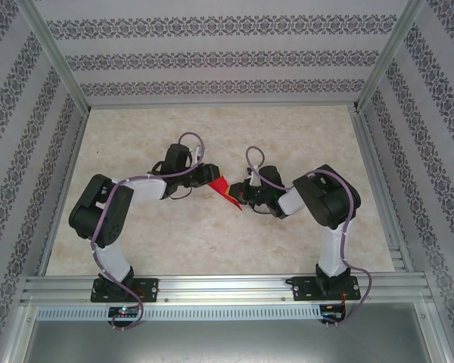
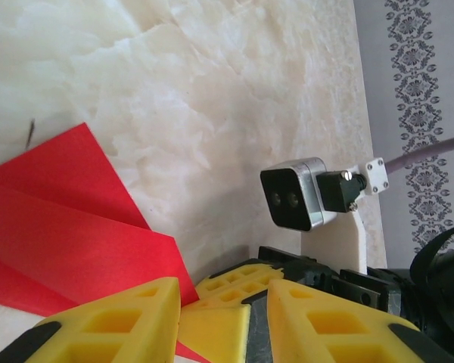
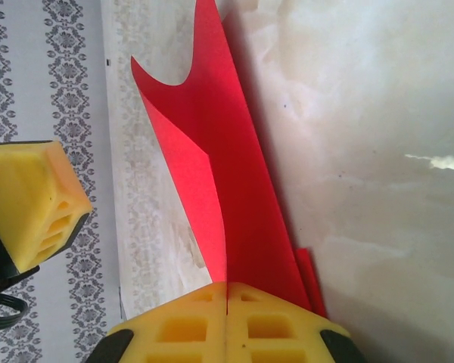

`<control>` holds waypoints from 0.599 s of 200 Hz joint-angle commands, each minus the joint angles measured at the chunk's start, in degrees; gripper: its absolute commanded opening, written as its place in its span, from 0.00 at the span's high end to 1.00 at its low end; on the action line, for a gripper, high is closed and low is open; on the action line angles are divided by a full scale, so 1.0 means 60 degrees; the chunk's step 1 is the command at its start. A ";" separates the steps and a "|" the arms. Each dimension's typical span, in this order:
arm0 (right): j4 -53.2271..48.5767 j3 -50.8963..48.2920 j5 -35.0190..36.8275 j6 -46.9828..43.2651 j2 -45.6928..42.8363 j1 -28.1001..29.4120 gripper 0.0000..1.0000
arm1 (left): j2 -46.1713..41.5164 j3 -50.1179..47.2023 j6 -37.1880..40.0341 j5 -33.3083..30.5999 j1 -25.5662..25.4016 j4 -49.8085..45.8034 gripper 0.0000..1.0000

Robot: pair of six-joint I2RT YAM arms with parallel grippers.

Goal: Fold a paper plane with a square sheet of paper (pick it up from the middle)

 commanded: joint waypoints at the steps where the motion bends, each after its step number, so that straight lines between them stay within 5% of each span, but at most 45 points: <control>1: -0.0320 0.0164 -0.0247 -0.0386 0.0173 -0.0063 0.96 | 0.0291 0.0053 0.0300 0.0250 -0.0169 -0.0034 0.64; 120: -0.2448 0.0759 -0.0226 -0.2280 -0.0385 -0.0061 0.81 | 0.1008 0.0245 -0.0032 0.0148 -0.0343 -0.0177 0.71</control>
